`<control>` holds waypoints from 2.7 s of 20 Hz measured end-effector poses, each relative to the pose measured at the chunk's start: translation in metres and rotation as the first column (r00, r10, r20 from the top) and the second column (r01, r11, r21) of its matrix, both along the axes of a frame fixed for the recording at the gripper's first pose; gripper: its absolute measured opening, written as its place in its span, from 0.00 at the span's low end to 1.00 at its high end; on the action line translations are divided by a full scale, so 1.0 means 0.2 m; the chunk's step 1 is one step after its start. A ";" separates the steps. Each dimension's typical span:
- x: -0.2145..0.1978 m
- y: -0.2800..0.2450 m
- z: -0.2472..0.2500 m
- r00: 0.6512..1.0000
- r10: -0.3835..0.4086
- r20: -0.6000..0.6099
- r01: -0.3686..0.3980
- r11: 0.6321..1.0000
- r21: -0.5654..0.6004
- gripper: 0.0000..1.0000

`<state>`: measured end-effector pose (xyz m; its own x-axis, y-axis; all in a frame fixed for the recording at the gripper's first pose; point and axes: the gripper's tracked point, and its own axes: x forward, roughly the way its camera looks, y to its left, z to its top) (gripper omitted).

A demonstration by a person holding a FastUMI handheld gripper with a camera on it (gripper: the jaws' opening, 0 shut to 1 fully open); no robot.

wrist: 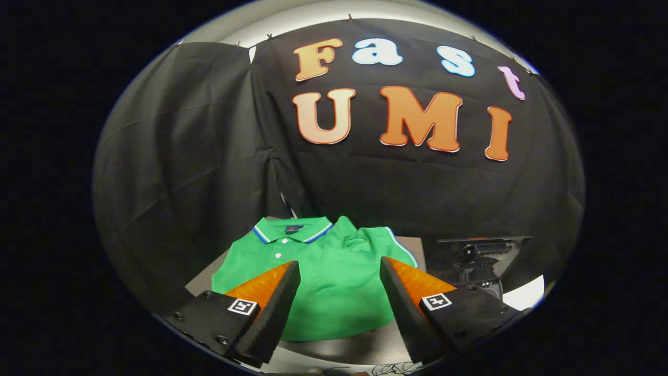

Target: Put the clothes into the washing machine and then close the washing machine lid.

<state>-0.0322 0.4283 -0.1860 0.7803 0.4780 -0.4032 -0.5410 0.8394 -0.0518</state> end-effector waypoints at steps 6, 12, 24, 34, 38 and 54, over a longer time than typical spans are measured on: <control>-0.02 0.17 -0.21 0.996 0.039 -0.085 -0.044 0.998 -0.055 0.99; -0.03 0.28 -0.35 0.988 0.054 -0.146 -0.065 0.995 -0.073 0.99; -0.02 0.31 -0.49 0.977 0.020 -0.213 -0.046 0.992 -0.118 1.00; -0.05 0.32 -0.49 0.969 0.095 -0.226 -0.105 0.994 -0.032 0.25; -0.05 0.26 -0.44 0.962 0.100 -0.253 -0.098 0.995 0.020 0.11; 0.02 -0.21 0.05 0.990 0.000 -0.141 0.021 0.989 0.143 0.08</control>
<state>-0.0284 0.3871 -0.1767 0.7262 0.5310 -0.4367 -0.5253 0.8383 0.1457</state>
